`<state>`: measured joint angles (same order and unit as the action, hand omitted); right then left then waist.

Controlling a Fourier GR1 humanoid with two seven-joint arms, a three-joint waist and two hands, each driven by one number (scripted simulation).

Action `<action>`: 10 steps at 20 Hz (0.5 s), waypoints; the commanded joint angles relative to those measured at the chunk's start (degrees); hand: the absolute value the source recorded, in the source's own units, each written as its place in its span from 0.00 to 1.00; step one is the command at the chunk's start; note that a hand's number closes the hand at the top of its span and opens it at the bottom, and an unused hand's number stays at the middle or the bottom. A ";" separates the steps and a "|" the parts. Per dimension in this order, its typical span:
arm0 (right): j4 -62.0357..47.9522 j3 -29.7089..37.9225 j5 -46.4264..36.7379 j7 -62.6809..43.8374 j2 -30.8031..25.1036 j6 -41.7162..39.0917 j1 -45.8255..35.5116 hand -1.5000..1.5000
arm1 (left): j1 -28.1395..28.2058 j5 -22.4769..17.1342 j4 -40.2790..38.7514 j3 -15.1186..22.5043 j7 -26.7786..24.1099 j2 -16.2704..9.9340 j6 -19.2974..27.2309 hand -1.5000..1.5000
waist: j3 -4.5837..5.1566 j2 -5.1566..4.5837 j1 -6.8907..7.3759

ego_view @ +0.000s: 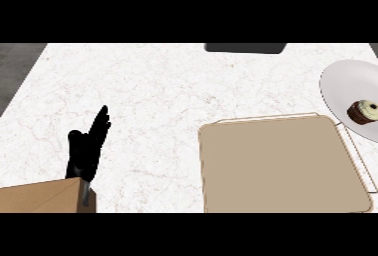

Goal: Pick the cupcake from the tray and place it in the plate

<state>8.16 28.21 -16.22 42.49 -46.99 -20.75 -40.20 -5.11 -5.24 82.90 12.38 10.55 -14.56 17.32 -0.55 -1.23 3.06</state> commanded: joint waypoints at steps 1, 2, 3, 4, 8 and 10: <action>-0.11 -0.58 -0.88 1.31 0.65 1.64 0.87 0.00 | -0.92 -0.05 0.39 0.28 2.24 0.40 -0.33 0.50 | 0.09 -0.27 0.32; -0.59 -0.15 -0.62 0.82 -1.11 0.98 1.25 0.00 | -0.12 0.33 0.02 0.90 1.02 0.87 -0.19 0.50 | 0.05 -0.44 0.47; -0.35 0.29 -0.10 1.69 1.63 2.98 0.71 0.00 | 0.54 0.12 0.10 0.23 0.20 0.17 -0.64 0.50 | 0.11 -0.24 0.45; -0.53 0.37 -0.19 3.04 0.70 2.97 2.47 0.00 | 2.38 -0.62 1.75 0.51 0.66 -0.20 -1.28 0.50 | 0.03 -0.30 0.83; -0.68 0.21 -0.57 0.80 -1.22 2.65 1.05 0.00 | -0.86 -0.93 0.41 -0.64 2.08 -0.66 -1.70 0.50 | 0.05 -0.38 0.49; -1.04 0.27 -0.69 1.96 -0.94 3.61 2.64 0.00 | -1.07 0.72 0.43 0.95 1.80 1.27 0.29 0.50 | -0.01 -0.47 0.27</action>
<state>7.49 28.31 -16.78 43.73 -47.48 -17.96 -38.65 -5.19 -5.46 83.43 12.43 11.24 -14.53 16.81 -0.56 -1.52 3.52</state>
